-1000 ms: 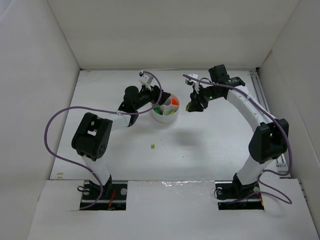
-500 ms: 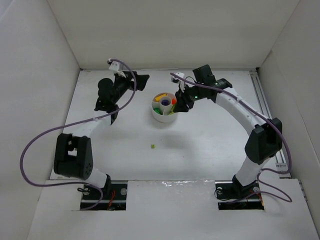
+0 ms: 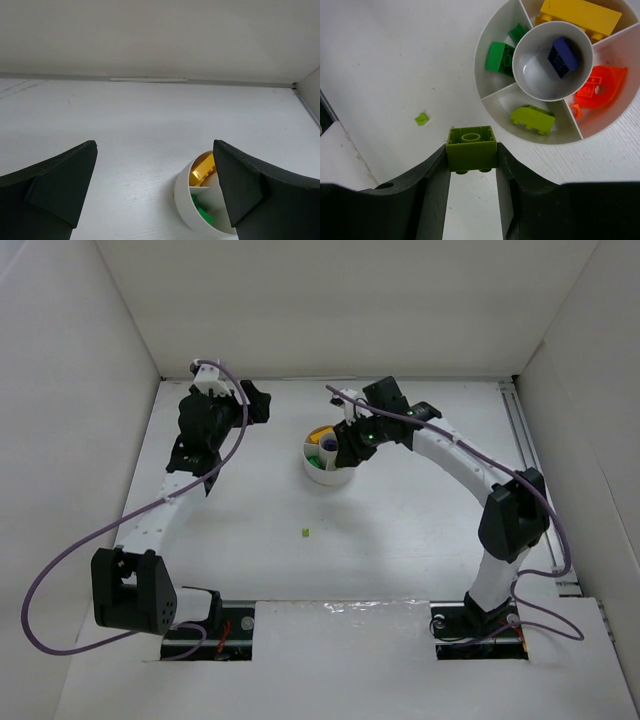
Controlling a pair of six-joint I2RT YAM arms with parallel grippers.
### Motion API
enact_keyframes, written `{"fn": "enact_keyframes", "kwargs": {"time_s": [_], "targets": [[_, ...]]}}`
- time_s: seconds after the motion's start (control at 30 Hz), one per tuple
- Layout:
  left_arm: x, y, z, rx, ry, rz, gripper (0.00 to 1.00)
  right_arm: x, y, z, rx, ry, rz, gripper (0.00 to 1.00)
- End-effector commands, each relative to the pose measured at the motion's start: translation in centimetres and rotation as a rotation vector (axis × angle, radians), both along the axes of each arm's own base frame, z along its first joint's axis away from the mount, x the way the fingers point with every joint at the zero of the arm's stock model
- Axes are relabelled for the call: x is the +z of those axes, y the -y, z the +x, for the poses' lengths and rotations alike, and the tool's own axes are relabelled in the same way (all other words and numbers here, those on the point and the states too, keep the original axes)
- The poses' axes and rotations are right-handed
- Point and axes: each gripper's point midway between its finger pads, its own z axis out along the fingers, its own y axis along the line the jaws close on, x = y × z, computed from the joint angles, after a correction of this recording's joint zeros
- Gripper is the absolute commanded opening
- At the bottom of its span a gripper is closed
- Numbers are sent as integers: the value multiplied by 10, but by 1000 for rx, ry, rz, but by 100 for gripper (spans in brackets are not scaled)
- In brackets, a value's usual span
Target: Sort the legos into containers by color
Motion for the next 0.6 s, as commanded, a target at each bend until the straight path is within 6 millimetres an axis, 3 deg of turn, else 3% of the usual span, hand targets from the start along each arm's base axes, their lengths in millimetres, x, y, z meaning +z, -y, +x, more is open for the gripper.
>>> {"fn": "enact_keyframes", "kwargs": {"time_s": [0.0, 0.57], "targets": [[19, -15, 3, 61, 13, 13, 100, 9, -13, 16, -65, 53, -2, 0], [1, 2, -1, -16, -44, -57, 100, -11, -3, 45, -220, 72, -74, 3]]}}
